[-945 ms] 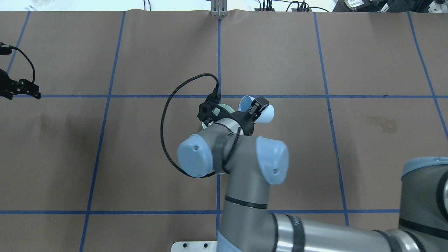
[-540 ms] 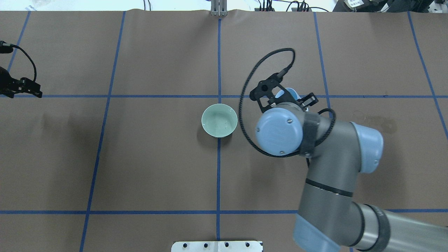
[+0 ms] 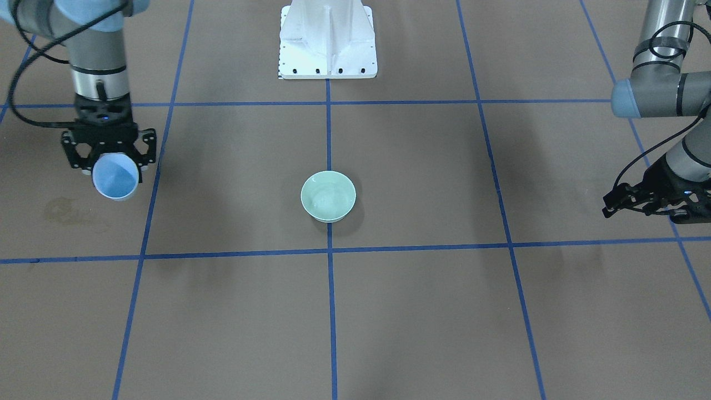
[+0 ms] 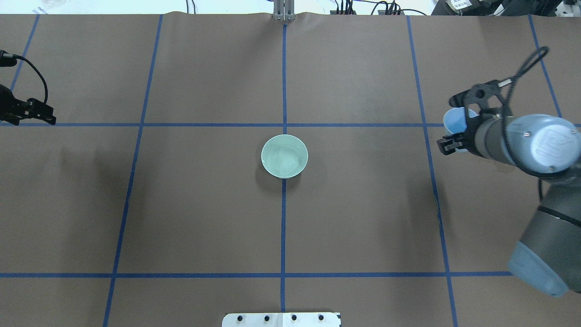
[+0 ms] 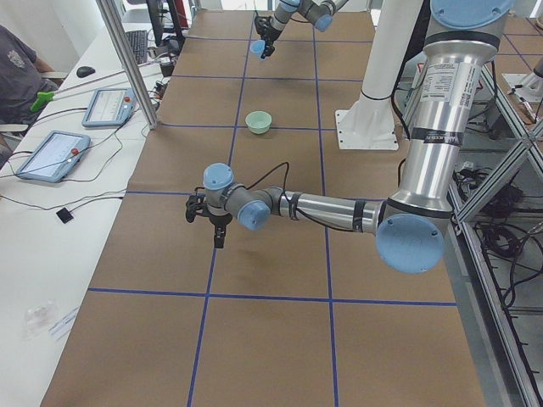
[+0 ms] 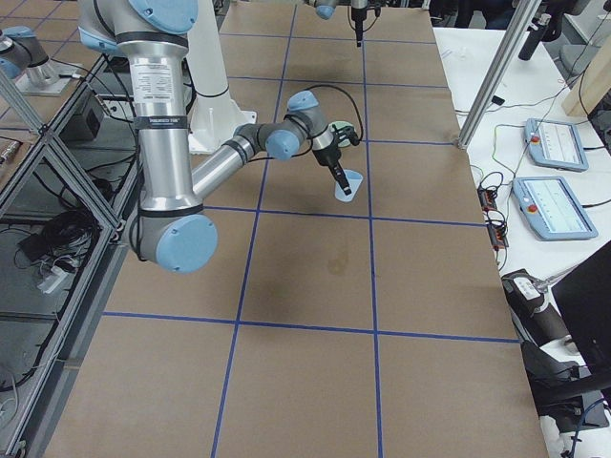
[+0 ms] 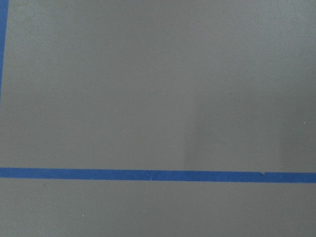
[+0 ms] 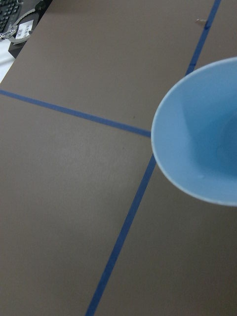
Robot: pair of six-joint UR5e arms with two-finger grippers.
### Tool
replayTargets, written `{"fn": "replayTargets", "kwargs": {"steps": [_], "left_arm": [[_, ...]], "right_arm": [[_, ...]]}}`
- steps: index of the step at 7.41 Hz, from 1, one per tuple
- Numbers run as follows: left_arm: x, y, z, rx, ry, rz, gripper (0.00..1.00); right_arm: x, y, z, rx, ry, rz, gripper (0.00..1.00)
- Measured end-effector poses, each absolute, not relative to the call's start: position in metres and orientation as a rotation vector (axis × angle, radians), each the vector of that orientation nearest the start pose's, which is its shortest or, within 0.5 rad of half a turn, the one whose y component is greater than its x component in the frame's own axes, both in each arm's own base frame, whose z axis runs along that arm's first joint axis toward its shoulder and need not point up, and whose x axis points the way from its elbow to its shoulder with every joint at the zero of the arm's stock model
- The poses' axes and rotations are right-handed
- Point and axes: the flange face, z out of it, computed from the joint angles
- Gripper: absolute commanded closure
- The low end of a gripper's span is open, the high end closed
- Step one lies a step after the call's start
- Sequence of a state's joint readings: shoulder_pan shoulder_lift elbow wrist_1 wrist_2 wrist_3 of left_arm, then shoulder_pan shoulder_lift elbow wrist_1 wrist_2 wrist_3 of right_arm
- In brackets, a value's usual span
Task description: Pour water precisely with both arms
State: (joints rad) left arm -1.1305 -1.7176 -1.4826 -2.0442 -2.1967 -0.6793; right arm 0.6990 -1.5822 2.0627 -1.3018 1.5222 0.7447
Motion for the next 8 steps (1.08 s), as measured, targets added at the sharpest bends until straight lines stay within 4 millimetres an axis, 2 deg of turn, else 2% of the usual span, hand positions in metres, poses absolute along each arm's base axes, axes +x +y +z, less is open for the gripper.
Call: {"fn": "replayTargets", "kwargs": {"steps": [1, 2, 4, 5, 6, 8], "left_arm": [[0.18, -0.557, 0.578, 0.112, 0.791, -0.061, 0.0], [0.179, -0.557, 0.578, 0.111, 0.791, -0.063, 0.0], [0.179, -0.557, 0.577, 0.111, 0.792, -0.067, 0.0], [0.179, -0.556, 0.576, 0.112, 0.793, -0.067, 0.0], [0.179, -0.556, 0.574, 0.114, 0.795, -0.07, 0.0], [0.179, -0.555, 0.569, 0.115, 0.801, -0.081, 0.0]], "right_arm": [[-0.251, -0.406, 0.448, 0.567, -0.555, -0.061, 1.0], [-0.229, -0.392, 0.479, 0.573, -0.611, 0.014, 0.95], [-0.202, -0.371, 0.539, 0.569, -0.717, 0.16, 0.87], [-0.194, -0.366, 0.568, 0.587, -0.749, 0.192, 0.87], [-0.189, -0.365, 0.592, 0.611, -0.761, 0.217, 0.83], [-0.187, -0.371, 0.608, 0.641, -0.766, 0.3, 0.76]]}}
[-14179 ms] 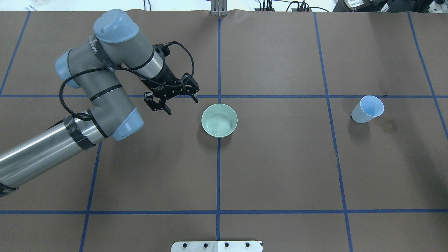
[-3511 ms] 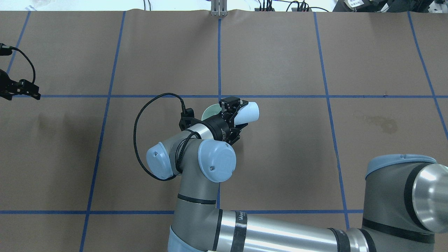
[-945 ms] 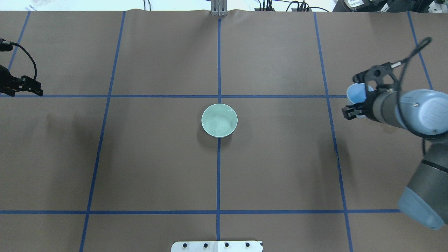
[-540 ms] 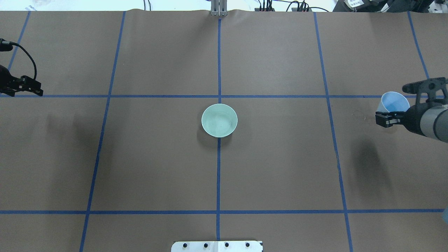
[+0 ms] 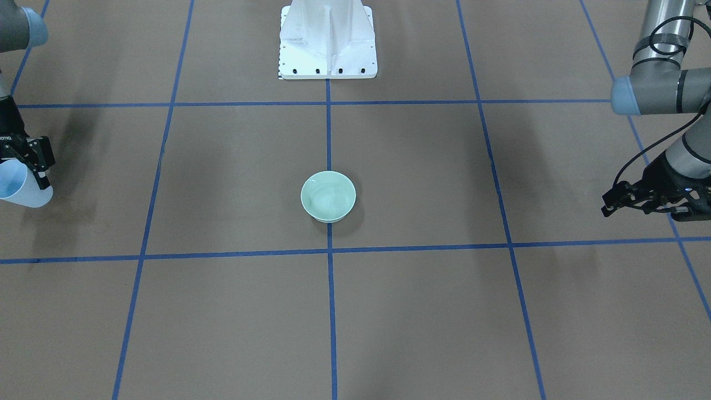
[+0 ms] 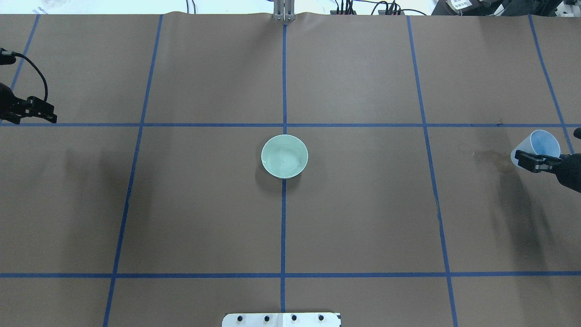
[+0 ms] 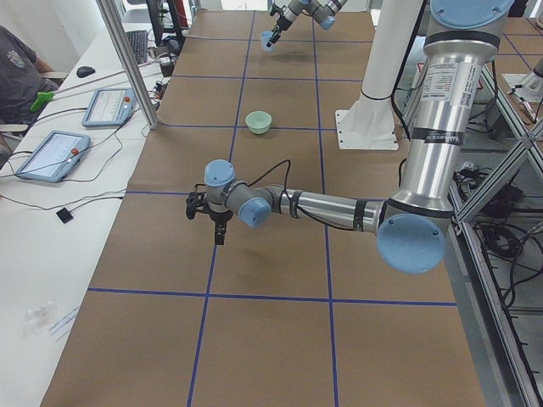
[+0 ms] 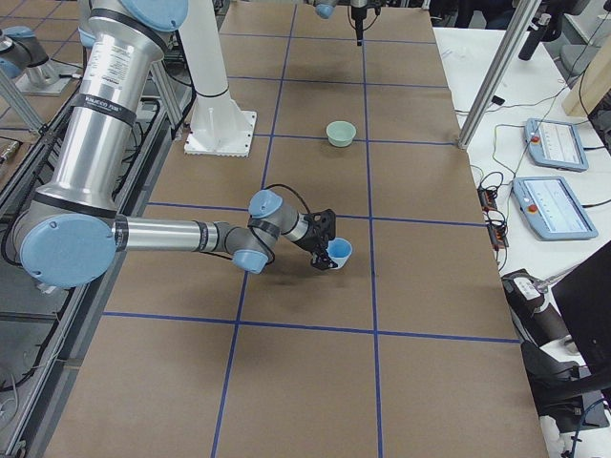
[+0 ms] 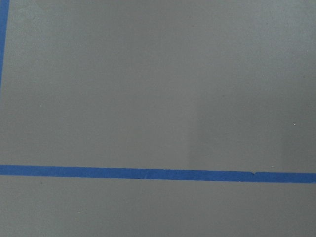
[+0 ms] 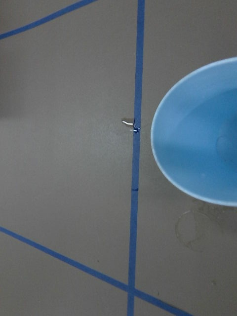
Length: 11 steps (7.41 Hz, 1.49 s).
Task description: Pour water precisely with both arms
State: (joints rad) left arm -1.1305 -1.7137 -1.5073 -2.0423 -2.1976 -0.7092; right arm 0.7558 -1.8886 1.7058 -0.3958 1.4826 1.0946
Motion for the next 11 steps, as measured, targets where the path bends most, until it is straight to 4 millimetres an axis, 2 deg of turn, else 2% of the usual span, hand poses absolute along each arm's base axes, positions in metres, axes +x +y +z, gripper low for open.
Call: {"fn": "replayTargets", "kwargs": {"steps": [1, 3, 4, 6, 7, 9, 11], "left_arm": [[0.179, -0.555, 0.568, 0.114, 0.802, -0.084, 0.0], [0.179, -0.555, 0.566, 0.115, 0.804, -0.085, 0.0], [0.179, -0.555, 0.565, 0.117, 0.805, -0.085, 0.0], [0.178, -0.555, 0.563, 0.12, 0.806, -0.085, 0.0], [0.177, -0.555, 0.561, 0.123, 0.807, -0.085, 0.0], [0.177, -0.555, 0.558, 0.127, 0.809, -0.084, 0.0], [0.176, -0.554, 0.558, 0.126, 0.809, -0.084, 0.0]], "right_arm": [[-0.188, -0.375, 0.611, 0.652, -0.762, 0.334, 0.67], [-0.198, -0.385, 0.616, 0.655, -0.759, 0.37, 0.64], [-0.204, -0.387, 0.622, 0.648, -0.756, 0.371, 0.58], [-0.213, -0.39, 0.623, 0.641, -0.764, 0.365, 0.52], [-0.216, -0.389, 0.622, 0.638, -0.768, 0.359, 0.43], [-0.221, -0.387, 0.624, 0.631, -0.763, 0.351, 0.37], [-0.223, -0.386, 0.628, 0.626, -0.754, 0.346, 0.2]]}}
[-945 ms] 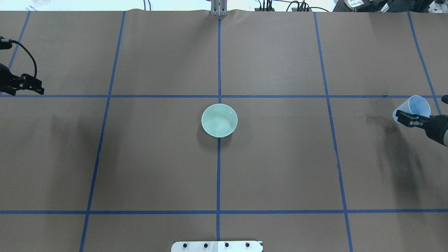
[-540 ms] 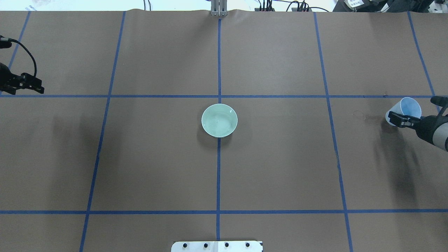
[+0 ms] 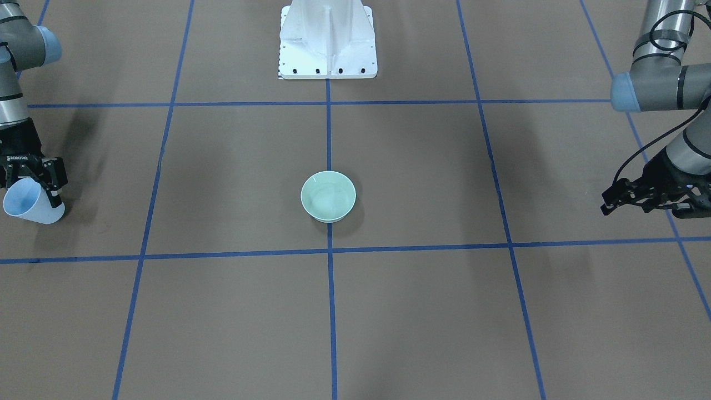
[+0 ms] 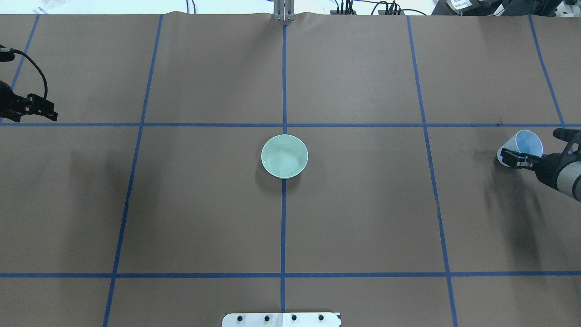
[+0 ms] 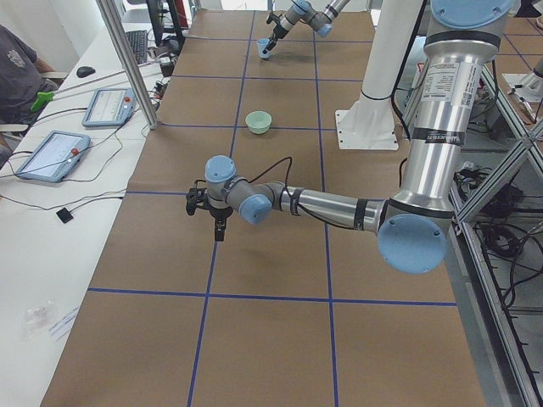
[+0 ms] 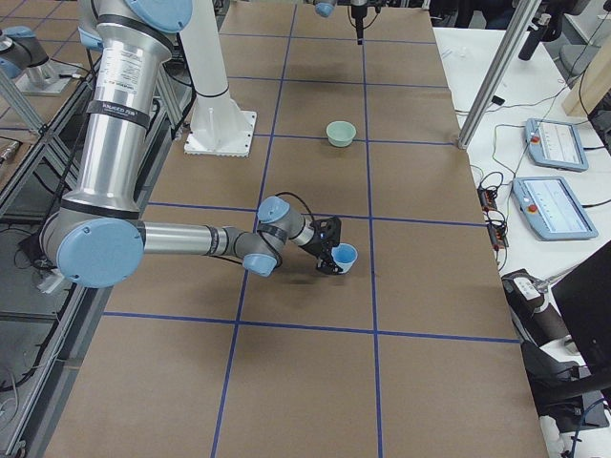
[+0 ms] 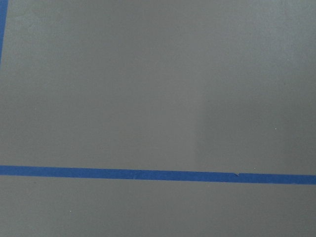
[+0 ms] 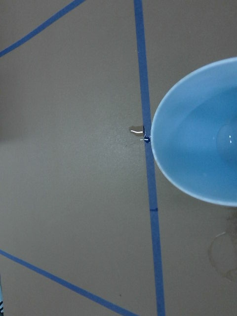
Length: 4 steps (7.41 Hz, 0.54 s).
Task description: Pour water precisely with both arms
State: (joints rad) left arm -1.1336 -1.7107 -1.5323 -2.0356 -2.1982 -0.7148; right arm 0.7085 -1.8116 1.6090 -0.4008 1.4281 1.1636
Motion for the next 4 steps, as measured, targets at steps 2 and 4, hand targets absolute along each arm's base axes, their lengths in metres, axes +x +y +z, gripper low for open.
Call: {"fn": "replayTargets", "kwargs": {"steps": [2, 4], "left_arm": [[0.1764, -0.5542, 0.5583, 0.126, 0.809, -0.084, 0.0], [0.1764, -0.5542, 0.5584, 0.126, 0.809, -0.085, 0.0]], "right_arm": [[-0.2257, -0.3844, 0.6318, 0.623, -0.746, 0.341, 0.01], [-0.226, -0.3839, 0.6326, 0.622, -0.744, 0.34, 0.0]]}}
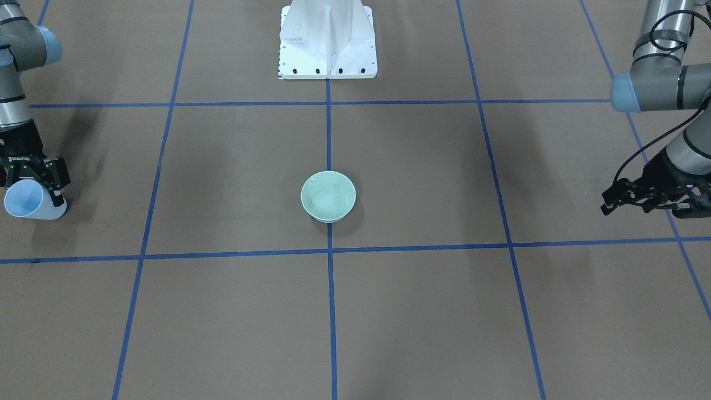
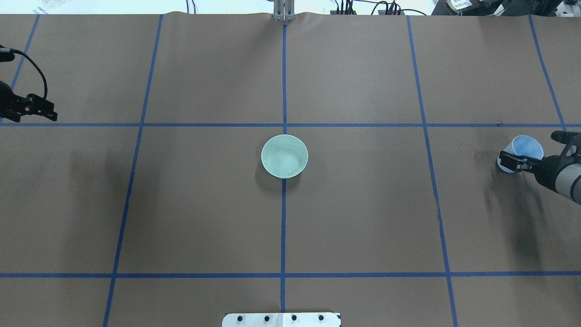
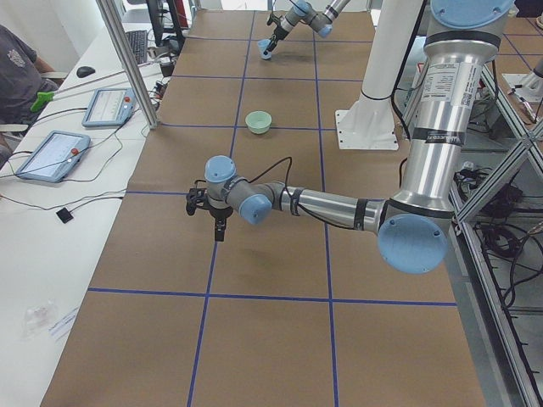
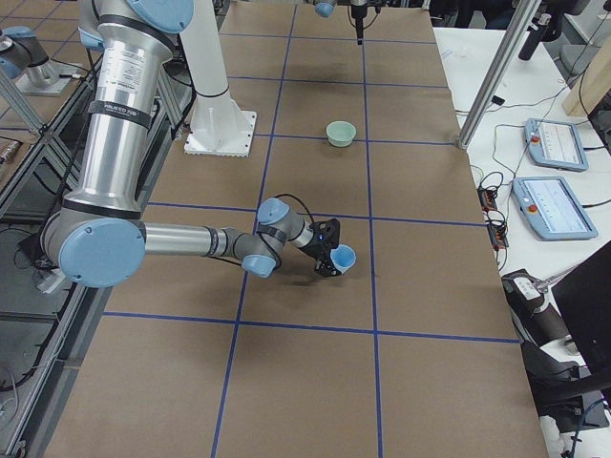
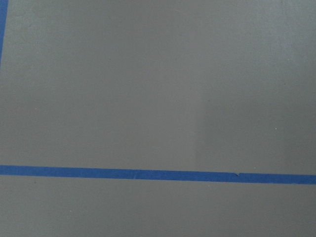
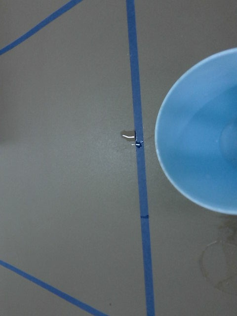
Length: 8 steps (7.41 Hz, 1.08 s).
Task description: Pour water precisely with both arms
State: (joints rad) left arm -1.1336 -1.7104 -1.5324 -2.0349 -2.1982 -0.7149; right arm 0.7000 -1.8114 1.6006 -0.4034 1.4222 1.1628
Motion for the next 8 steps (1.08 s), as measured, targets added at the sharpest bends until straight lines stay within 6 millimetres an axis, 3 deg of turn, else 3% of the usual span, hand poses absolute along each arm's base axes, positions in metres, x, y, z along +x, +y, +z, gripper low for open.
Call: {"fn": "replayTargets", "kwargs": {"steps": [4, 8], "left_arm": [[0.176, -0.554, 0.557, 0.125, 0.81, -0.09, 0.0], [0.177, -0.554, 0.556, 0.122, 0.813, -0.1, 0.0]], "right_arm": [[-0.22, -0.373, 0.631, 0.618, -0.749, 0.329, 0.0], [-0.187, -0.336, 0.607, 0.599, -0.78, 0.304, 0.0]]}}
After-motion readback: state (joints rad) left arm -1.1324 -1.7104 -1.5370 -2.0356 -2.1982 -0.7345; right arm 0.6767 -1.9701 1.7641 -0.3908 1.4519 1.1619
